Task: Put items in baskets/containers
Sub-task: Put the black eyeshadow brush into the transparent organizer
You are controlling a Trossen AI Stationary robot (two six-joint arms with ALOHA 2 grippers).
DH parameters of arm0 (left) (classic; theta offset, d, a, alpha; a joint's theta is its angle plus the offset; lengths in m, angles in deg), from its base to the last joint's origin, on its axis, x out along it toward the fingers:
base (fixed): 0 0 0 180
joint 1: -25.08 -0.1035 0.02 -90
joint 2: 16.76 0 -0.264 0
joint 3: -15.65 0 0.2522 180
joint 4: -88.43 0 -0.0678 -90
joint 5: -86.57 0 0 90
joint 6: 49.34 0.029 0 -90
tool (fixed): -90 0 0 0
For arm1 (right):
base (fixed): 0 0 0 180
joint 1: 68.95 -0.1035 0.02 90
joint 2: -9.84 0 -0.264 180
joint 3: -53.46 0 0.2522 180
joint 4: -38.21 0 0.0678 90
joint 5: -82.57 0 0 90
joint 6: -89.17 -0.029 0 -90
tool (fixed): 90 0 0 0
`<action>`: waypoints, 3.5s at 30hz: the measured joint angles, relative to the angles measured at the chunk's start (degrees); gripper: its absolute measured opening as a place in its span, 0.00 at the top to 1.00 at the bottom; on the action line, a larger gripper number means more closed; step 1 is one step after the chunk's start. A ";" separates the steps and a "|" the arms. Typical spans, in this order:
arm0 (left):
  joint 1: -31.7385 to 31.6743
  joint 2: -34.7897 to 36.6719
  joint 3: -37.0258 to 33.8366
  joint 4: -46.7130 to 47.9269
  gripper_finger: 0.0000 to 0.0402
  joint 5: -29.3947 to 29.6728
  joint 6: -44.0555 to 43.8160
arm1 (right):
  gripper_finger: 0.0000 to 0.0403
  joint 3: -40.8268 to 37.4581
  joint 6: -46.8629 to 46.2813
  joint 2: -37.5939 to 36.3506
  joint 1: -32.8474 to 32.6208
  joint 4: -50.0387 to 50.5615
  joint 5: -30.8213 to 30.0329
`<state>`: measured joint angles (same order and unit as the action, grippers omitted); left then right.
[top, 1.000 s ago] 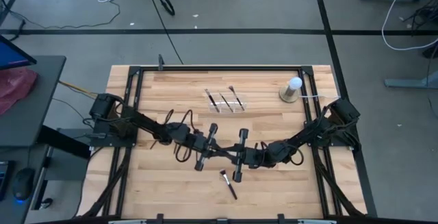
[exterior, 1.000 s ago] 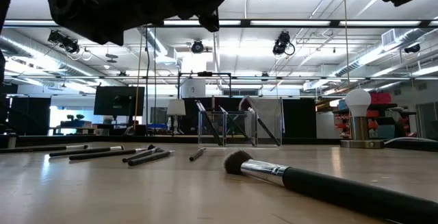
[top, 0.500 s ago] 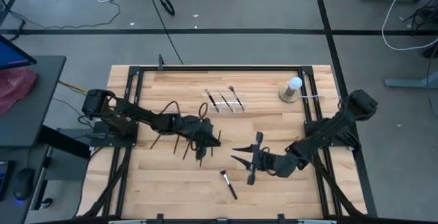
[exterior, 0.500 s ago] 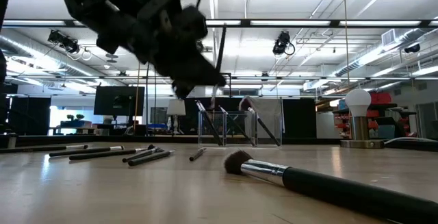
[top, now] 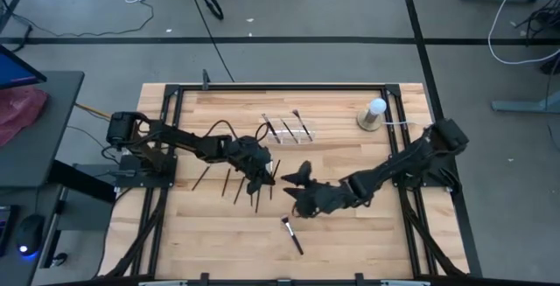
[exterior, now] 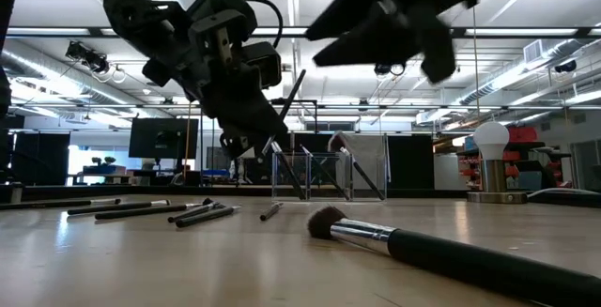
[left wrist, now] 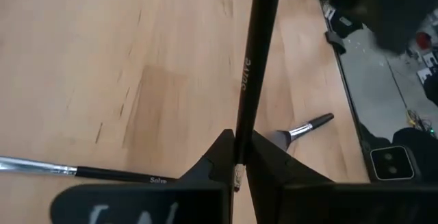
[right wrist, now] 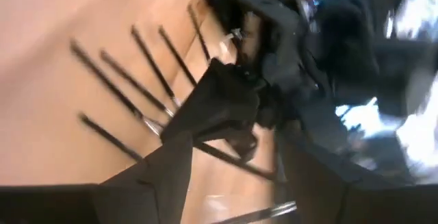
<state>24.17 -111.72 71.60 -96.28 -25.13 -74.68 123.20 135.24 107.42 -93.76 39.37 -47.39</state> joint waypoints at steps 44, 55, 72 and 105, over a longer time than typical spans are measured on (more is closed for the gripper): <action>-2.85 5.72 0.07 -7.43 0.47 -5.38 8.83 | 0.98 2.56 0.75 10.04 1.90 4.95 -4.31; 4.97 15.06 0.04 -6.27 0.36 -0.52 33.98 | 0.98 -8.31 -25.85 9.38 -1.39 -25.94 10.36; 16.73 4.41 -0.03 -29.28 0.39 28.38 32.69 | 0.98 -18.87 -27.30 9.36 -2.26 -64.75 10.95; 15.80 2.69 -0.07 -36.30 0.95 26.63 29.85 | 0.90 -18.76 -43.79 9.36 -0.91 -52.38 4.65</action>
<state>39.98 -109.03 71.54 -132.58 1.50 -44.83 104.43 91.45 116.77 -94.67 -13.01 -42.74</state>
